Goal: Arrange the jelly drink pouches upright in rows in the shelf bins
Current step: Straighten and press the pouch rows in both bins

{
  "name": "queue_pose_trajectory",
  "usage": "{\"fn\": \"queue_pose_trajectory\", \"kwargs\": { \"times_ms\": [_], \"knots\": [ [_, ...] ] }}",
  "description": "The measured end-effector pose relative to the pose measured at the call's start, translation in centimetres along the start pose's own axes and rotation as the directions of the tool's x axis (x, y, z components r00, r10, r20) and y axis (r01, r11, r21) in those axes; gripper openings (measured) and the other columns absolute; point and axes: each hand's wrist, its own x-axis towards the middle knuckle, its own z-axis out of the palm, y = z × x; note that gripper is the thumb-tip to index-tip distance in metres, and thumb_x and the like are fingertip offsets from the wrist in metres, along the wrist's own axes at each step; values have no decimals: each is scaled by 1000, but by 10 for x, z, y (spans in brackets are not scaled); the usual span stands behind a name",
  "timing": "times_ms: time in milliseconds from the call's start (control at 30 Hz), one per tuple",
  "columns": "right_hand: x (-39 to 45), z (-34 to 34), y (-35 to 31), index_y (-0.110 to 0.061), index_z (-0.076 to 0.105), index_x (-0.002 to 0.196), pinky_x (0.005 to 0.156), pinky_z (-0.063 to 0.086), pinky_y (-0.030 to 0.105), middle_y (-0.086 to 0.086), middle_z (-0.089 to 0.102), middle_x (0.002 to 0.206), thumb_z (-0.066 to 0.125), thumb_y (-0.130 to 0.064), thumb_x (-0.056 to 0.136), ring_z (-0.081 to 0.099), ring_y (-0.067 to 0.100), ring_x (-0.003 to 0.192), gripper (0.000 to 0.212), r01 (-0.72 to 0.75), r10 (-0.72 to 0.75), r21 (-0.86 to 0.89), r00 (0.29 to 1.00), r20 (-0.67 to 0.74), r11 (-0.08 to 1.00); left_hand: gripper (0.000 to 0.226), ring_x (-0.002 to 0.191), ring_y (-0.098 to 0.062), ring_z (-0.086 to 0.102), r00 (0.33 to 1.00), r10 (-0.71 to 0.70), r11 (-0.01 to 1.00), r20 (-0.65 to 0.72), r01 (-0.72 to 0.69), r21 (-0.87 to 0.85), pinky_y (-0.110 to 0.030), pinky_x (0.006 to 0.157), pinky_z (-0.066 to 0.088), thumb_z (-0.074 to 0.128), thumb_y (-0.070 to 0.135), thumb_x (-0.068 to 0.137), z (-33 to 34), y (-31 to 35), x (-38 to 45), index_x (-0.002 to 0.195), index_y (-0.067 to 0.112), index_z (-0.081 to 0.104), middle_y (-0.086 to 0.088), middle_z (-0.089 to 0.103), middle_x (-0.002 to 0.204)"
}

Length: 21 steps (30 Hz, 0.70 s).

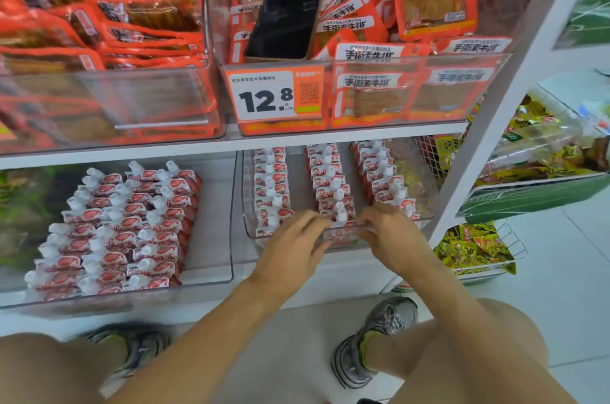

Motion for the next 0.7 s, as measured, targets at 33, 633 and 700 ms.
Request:
{"fn": "queue_pose_trajectory", "kwargs": {
  "times_ms": [33,633,700],
  "knots": [
    [-3,-4,-4,-13,63,106,78,49,36,7,55,107,73,-22,85,57,31,101,25,-13,13,-83,1000,6,997,24,94,-18,59,998,46,999,-49,-46,-2,-31,85,50,71,18,83,-16,2,-9,107,13,67,0,63,102],
    [26,80,-234,-14,49,118,65,49,42,9,55,101,57,-9,92,60,34,87,28,600,-541,-74,762,355,797,48,82,-18,65,929,-269,935,252,189,300,-33,75,49,82,60,58,-163,-183,-140,92,28,71,13,66,95],
    [28,72,-238,-14,49,113,71,44,40,9,55,104,50,-14,97,58,33,94,15,566,-491,-80,769,409,821,54,82,-15,64,926,-228,956,302,153,251,-29,75,48,80,64,55,-164,-185,-137,96,30,70,15,64,94]
  ]
}}
